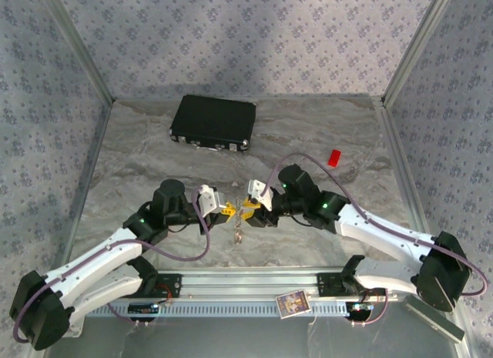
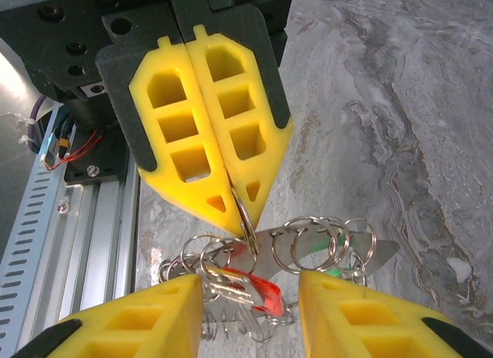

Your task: Put the keys on the keyring

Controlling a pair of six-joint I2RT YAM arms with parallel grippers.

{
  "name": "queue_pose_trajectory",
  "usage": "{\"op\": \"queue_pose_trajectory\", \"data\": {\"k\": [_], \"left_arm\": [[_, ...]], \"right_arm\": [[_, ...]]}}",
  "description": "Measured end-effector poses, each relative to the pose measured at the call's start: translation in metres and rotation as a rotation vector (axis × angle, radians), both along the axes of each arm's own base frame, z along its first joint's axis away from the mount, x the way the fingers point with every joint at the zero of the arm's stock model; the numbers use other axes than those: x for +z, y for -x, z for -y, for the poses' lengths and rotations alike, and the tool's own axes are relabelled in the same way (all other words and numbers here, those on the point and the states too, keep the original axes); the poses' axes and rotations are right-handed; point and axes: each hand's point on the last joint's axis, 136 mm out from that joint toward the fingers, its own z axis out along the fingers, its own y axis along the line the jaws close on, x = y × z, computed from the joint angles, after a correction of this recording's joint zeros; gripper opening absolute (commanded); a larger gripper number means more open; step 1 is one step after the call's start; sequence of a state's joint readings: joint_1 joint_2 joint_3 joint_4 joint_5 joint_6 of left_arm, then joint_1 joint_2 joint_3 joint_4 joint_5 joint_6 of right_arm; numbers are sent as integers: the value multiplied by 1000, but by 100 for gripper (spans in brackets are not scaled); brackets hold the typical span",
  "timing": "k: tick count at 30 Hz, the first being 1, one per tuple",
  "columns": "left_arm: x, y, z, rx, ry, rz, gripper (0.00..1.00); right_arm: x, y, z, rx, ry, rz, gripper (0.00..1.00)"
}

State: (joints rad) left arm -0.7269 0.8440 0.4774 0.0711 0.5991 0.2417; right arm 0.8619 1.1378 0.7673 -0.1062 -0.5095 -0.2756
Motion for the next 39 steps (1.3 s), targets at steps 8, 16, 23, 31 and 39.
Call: {"op": "queue_pose_trajectory", "data": {"k": [8,16,23,31,39], "left_arm": [[5,2,2,-17,18,10,0],[9,3,2,-24,31,22,0],[8,4,2,-29,32,20,0],[8,5,3,-39,36,19,0],[9,5,3,-39,40,24,0]], "right_arm": [[-8,4,-6,25,14,-14,20],[-11,5,-1,30,48,-22,13],[-12,4,3,31,64,-22,2],[-16,3,-2,49,71,-47,5],[-13,3,-2,47,73,-46,34]]}}
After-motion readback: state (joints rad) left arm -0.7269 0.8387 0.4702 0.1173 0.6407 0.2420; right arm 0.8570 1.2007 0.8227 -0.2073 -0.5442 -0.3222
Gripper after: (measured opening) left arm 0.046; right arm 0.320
